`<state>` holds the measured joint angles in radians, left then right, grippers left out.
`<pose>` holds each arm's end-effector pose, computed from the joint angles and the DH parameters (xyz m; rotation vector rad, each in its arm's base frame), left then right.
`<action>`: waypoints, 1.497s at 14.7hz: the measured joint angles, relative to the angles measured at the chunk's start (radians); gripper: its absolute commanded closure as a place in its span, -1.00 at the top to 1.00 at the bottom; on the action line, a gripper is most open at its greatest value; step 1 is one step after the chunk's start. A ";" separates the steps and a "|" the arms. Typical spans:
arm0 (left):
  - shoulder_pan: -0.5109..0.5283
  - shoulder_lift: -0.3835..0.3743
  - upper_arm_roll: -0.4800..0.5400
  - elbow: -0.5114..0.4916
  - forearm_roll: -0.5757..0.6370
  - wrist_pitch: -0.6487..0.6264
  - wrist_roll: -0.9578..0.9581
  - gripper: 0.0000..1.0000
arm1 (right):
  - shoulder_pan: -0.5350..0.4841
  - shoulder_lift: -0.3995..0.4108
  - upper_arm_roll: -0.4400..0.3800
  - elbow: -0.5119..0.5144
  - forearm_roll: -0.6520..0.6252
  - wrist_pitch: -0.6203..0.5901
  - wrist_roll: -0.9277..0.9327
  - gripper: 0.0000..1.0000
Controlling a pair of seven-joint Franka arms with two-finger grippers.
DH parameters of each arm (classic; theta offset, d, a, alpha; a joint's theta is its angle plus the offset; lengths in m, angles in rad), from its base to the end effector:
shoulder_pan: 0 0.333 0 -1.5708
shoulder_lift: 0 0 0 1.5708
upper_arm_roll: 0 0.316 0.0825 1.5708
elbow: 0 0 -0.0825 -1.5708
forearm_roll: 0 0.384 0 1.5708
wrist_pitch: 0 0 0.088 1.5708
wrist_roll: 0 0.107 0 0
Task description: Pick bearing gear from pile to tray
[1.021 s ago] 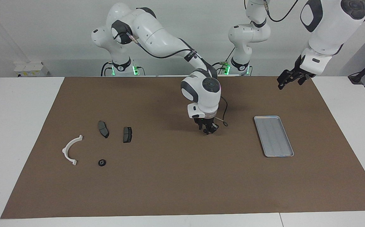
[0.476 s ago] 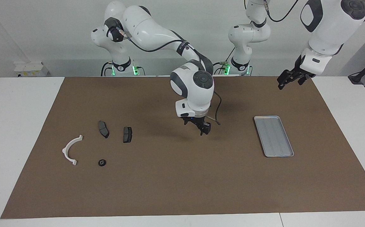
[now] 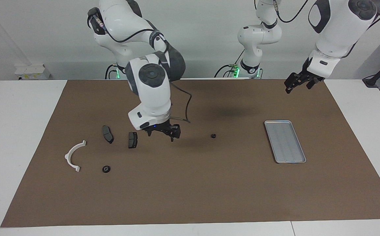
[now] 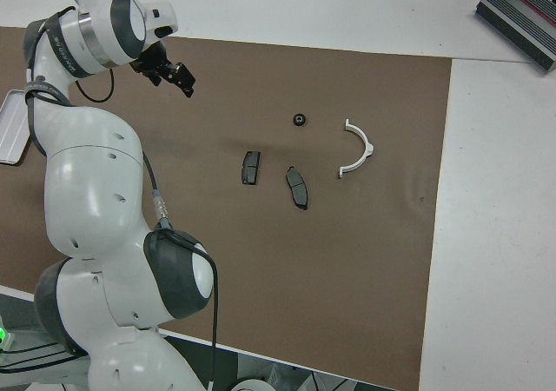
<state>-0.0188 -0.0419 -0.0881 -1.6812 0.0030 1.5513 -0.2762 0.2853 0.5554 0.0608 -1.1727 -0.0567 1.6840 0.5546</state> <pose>0.5331 -0.0578 0.5938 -3.1042 -0.2637 0.1329 0.6752 0.2261 0.4690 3.0839 -0.3239 -0.0442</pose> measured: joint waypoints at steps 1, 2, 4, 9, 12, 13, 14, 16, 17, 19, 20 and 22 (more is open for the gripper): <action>-0.020 0.000 -0.002 -0.006 -0.012 0.012 -0.050 1.00 | -0.039 -0.003 0.000 -0.010 0.000 0.000 -0.080 1.00; -0.044 0.000 -0.004 -0.018 -0.029 0.034 -0.101 1.00 | -0.080 -0.004 -0.001 -0.023 0.000 0.002 -0.164 1.00; -0.097 0.008 -0.005 -0.048 -0.042 0.081 -0.177 1.00 | -0.158 -0.010 -0.002 -0.071 0.000 0.044 -0.320 1.00; -0.274 0.155 -0.009 -0.109 -0.049 0.327 -0.375 1.00 | -0.296 -0.078 -0.001 -0.360 -0.001 0.340 -0.472 1.00; -0.348 0.271 -0.009 -0.104 -0.049 0.422 -0.474 1.00 | -0.307 -0.083 -0.003 -0.457 -0.006 0.439 -0.472 1.00; -0.370 0.316 -0.009 -0.083 -0.049 0.437 -0.509 1.00 | -0.309 -0.078 -0.003 -0.469 -0.007 0.454 -0.470 1.00; -0.388 0.360 -0.008 -0.062 -0.049 0.462 -0.536 1.00 | -0.311 -0.072 -0.004 -0.474 -0.008 0.462 -0.466 1.00; -0.413 0.433 -0.008 -0.047 -0.048 0.547 -0.582 1.00 | -0.317 -0.054 -0.004 -0.477 -0.020 0.490 -0.442 1.00; -0.421 0.458 -0.007 -0.052 -0.048 0.575 -0.593 1.00 | -0.320 -0.044 -0.004 -0.477 -0.027 0.508 -0.425 1.00; -0.436 0.479 -0.007 -0.075 -0.048 0.604 -0.603 1.00 | -0.321 -0.024 -0.004 -0.478 -0.032 0.531 -0.391 1.00; -0.441 0.479 -0.006 -0.087 -0.048 0.613 -0.606 0.86 | -0.321 -0.015 -0.004 -0.478 -0.035 0.541 -0.372 1.00; -0.445 0.478 -0.005 -0.097 -0.048 0.618 -0.609 0.58 | -0.321 -0.002 -0.004 -0.478 -0.039 0.565 -0.344 1.00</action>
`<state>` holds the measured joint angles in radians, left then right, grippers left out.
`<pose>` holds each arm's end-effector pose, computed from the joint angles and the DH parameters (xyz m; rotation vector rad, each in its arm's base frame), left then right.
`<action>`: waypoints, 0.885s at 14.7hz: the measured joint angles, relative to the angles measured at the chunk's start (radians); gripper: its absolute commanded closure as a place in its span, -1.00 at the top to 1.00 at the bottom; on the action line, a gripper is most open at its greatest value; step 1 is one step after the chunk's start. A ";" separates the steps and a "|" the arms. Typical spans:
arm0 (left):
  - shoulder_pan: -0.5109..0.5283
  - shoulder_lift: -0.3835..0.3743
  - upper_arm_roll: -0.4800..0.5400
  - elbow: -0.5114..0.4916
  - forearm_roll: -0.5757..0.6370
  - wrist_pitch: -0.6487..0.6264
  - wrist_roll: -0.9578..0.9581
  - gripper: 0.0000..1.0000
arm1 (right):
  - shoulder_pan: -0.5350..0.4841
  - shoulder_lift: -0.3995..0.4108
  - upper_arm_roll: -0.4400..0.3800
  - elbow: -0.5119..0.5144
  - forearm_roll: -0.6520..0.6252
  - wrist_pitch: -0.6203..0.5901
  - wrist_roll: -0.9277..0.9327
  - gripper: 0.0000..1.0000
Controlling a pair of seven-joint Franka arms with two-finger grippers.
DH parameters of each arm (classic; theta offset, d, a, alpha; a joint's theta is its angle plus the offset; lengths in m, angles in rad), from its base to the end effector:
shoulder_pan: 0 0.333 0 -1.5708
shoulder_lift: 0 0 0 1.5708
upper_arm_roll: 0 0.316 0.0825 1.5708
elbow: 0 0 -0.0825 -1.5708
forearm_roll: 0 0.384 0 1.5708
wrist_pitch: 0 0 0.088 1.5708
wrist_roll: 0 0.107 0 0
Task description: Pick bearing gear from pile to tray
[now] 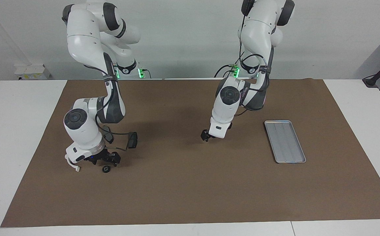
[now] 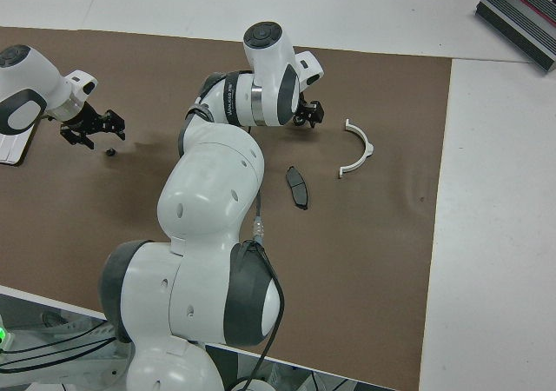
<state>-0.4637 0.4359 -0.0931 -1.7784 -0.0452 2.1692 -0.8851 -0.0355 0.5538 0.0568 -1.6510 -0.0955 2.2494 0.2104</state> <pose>0.5517 -0.3400 0.3106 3.0595 0.5605 -0.1293 0.6874 0.0073 0.2949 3.0926 -0.2168 0.0790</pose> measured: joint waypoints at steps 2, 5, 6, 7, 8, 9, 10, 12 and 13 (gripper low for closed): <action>-0.001 -0.002 0.000 -0.011 0.000 0.001 0.000 0.57 | 0.000 0.012 0.000 0.000 -0.001 0.012 0.011 1.00; -0.004 -0.006 0.000 -0.040 0.000 0.026 0.000 0.54 | -0.001 0.026 0.000 0.000 -0.003 0.044 0.014 1.00; -0.005 -0.006 0.000 -0.048 0.000 0.034 0.000 0.44 | -0.002 0.031 0.000 0.000 -0.004 0.053 0.014 1.00; -0.005 -0.006 0.000 -0.051 0.000 0.037 0.000 0.43 | -0.004 0.034 0.000 0.000 -0.004 0.055 0.014 0.96; -0.005 -0.006 0.000 -0.053 0.000 0.037 0.000 0.43 | -0.006 0.035 0.000 0.000 -0.006 0.055 0.014 0.80; -0.005 -0.007 0.000 -0.053 0.000 0.037 0.000 0.40 | -0.007 0.035 0.000 0.000 -0.007 0.056 0.014 0.62; -0.006 -0.007 0.000 -0.054 0.000 0.037 0.000 0.38 | -0.008 0.035 0.000 0.000 -0.008 0.057 0.014 0.42; -0.006 -0.008 0.000 -0.054 0.000 0.038 0.000 0.32 | -0.010 0.030 0.000 0.003 -0.008 0.058 0.016 0.09; -0.006 -0.008 0.000 -0.055 0.000 0.038 0.000 0.30 | -0.011 0.028 0.000 0.003 -0.008 0.058 0.022 -0.13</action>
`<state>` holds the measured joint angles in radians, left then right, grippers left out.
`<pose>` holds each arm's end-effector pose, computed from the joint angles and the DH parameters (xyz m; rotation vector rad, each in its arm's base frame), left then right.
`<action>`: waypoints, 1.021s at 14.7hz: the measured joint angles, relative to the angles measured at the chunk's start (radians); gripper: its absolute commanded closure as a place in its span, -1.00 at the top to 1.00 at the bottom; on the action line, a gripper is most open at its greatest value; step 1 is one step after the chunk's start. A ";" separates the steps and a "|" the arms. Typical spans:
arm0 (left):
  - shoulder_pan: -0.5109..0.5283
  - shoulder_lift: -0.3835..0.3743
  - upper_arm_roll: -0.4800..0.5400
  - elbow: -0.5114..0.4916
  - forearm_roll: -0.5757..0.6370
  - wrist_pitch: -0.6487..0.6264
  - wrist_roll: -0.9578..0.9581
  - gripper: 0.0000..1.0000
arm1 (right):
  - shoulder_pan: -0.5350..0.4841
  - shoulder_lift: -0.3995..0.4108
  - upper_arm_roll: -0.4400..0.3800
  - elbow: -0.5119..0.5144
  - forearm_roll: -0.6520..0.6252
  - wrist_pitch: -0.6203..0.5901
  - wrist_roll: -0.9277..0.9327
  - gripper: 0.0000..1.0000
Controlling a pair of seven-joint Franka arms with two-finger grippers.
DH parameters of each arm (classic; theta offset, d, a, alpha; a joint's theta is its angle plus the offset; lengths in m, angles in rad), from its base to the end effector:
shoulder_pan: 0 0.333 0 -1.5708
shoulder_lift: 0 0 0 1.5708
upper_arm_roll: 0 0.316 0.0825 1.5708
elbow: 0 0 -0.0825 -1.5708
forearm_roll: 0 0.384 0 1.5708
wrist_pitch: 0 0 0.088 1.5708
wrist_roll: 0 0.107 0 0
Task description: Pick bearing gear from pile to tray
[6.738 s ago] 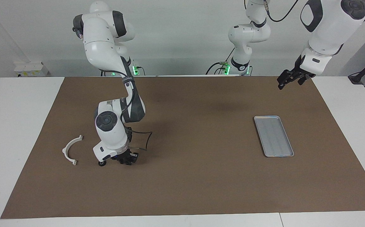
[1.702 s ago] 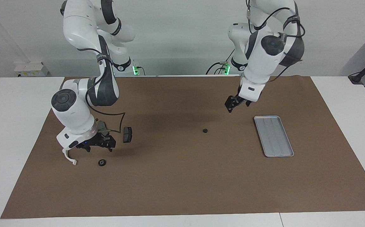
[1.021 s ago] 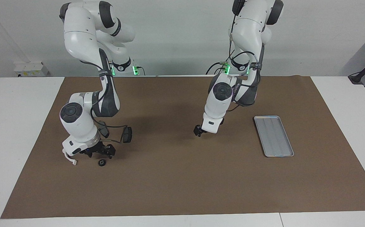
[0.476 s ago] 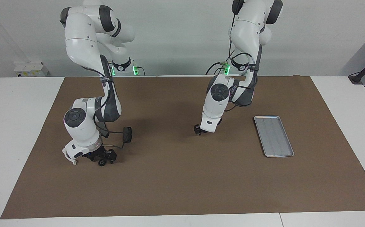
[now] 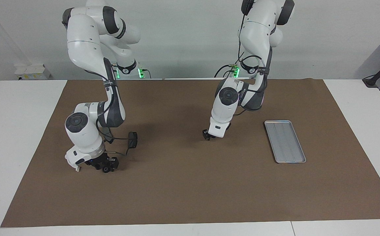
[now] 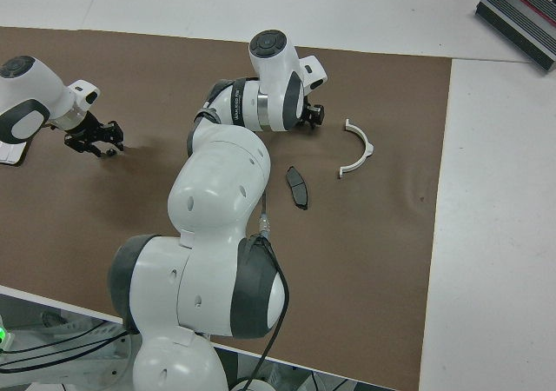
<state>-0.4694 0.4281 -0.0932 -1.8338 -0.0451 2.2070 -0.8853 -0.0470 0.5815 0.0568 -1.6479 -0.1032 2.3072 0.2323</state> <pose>0.5399 -0.3377 0.2945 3.0684 0.5549 -0.1394 0.6928 -0.0002 0.2827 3.0896 -0.2582 0.1311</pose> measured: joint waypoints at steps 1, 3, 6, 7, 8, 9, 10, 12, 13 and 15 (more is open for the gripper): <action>0.000 0.000 0.000 -0.003 0.000 0.002 0.000 0.24 | -0.001 0.000 0.000 0.000 0.000 0.000 0.009 -0.36; -0.001 -0.003 0.000 -0.017 0.000 0.022 0.000 -0.13 | -0.001 -0.003 0.000 0.000 0.000 0.000 0.016 -0.86; -0.006 -0.017 0.002 -0.033 0.001 0.033 -0.001 -1.00 | -0.003 -0.008 0.000 -0.003 0.000 0.000 0.018 -1.00; -0.007 -0.020 0.003 -0.034 0.001 0.030 -0.001 -1.00 | -0.003 -0.008 0.000 -0.003 0.000 0.000 0.018 -1.00; -0.007 -0.023 0.004 -0.034 0.001 0.024 -0.001 -1.00 | -0.003 -0.008 0.000 -0.002 0.000 -0.001 0.018 -1.00; -0.006 -0.024 0.008 -0.030 0.001 0.007 -0.001 -1.00 | -0.003 -0.008 0.000 -0.002 0.000 -0.001 0.018 -1.00; -0.005 -0.025 0.014 -0.020 0.001 -0.021 0.001 -1.00 | -0.003 -0.008 0.000 -0.001 0.000 -0.003 0.018 -1.00; 0.022 -0.041 0.022 0.003 0.004 -0.082 0.049 -1.00 | -0.003 -0.008 0.001 0.007 -0.002 -0.041 0.018 -1.00; 0.052 -0.063 0.025 0.006 0.005 -0.115 0.105 -1.00 | -0.002 -0.010 0.001 0.019 -0.005 -0.084 0.018 -1.00; 0.154 -0.138 0.029 -0.003 0.007 -0.203 0.278 -1.00 | 0.001 -0.023 0.003 0.058 -0.009 -0.182 0.018 -1.00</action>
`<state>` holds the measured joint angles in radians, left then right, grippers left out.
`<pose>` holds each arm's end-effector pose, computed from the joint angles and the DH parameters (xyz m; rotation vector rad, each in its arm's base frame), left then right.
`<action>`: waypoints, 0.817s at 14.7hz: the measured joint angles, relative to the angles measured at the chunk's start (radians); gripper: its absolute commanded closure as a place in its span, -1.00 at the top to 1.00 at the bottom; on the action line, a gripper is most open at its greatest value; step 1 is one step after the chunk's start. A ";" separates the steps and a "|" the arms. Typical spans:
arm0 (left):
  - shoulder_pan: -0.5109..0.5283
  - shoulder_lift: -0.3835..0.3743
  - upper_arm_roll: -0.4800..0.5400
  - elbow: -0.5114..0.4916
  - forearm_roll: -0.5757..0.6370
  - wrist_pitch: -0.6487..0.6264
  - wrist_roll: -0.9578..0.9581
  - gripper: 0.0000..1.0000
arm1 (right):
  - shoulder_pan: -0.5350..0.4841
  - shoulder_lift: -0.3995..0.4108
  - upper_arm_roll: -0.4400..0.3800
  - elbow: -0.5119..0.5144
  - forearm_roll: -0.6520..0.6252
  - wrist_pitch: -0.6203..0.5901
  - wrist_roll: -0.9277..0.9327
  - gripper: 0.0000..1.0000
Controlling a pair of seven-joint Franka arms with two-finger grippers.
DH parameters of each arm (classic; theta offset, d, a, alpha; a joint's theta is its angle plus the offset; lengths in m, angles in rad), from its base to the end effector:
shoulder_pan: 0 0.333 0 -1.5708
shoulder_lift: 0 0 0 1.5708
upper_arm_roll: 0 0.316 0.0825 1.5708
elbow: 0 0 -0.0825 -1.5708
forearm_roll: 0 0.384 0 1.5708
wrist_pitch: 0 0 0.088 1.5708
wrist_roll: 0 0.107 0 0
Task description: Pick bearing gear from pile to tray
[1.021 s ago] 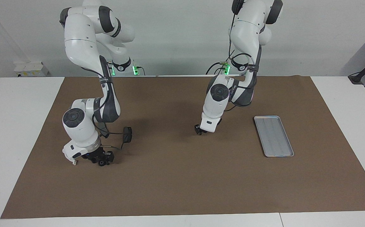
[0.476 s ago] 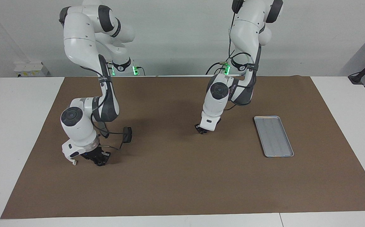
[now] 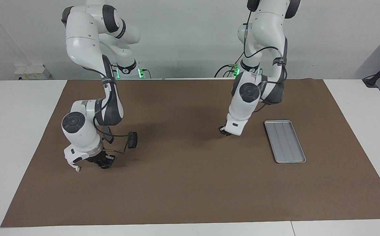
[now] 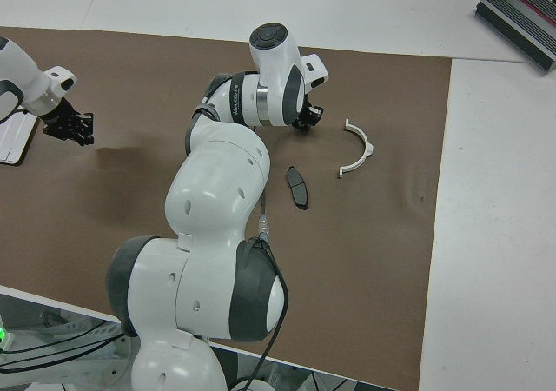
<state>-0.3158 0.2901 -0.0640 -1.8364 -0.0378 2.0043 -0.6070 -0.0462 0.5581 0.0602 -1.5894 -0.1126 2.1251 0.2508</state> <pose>0.5697 -0.2275 0.3632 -3.0990 -0.3842 0.2059 0.6900 -0.0009 0.3088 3.0630 -0.2846 -0.0190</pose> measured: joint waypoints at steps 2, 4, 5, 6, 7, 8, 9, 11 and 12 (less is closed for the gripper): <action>0.127 -0.072 0.004 -0.028 0.001 -0.060 0.214 -1.00 | 0.001 -0.039 0.006 0.033 -0.003 -0.097 -0.001 -1.00; 0.239 -0.102 0.006 -0.060 0.001 -0.058 0.411 -1.00 | 0.007 -0.096 0.019 0.070 -0.003 -0.225 -0.001 -1.00; 0.281 -0.103 0.006 -0.075 0.001 -0.042 0.493 -1.00 | 0.022 -0.125 0.026 0.101 -0.002 -0.308 0.000 -1.00; 0.315 -0.103 0.006 -0.099 0.001 -0.008 0.555 -1.00 | 0.050 -0.154 0.029 0.141 0.005 -0.396 0.018 -1.00; 0.335 -0.103 0.006 -0.129 0.001 0.032 0.589 -1.00 | 0.087 -0.178 0.032 0.183 0.016 -0.475 0.064 -1.00; 0.343 -0.104 0.006 -0.165 0.001 0.078 0.606 -1.00 | 0.129 -0.200 0.034 0.219 0.029 -0.540 0.123 -1.00; 0.344 -0.104 0.004 -0.202 0.001 0.118 0.615 -1.00 | 0.175 -0.218 0.036 0.248 0.043 -0.590 0.188 -1.00; 0.346 -0.105 -0.001 -0.254 0.001 0.160 0.647 -1.00 | 0.277 -0.240 0.038 0.276 0.088 -0.632 0.365 -1.00; 0.356 -0.106 0.000 -0.265 0.001 0.165 0.678 -1.00 | 0.324 -0.242 0.039 0.280 0.116 -0.627 0.476 -1.00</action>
<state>0.0407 0.1841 -0.0636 -2.1009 -0.0372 2.1693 0.0712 0.2776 0.3166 0.0992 -1.3099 0.0037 1.4982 0.7270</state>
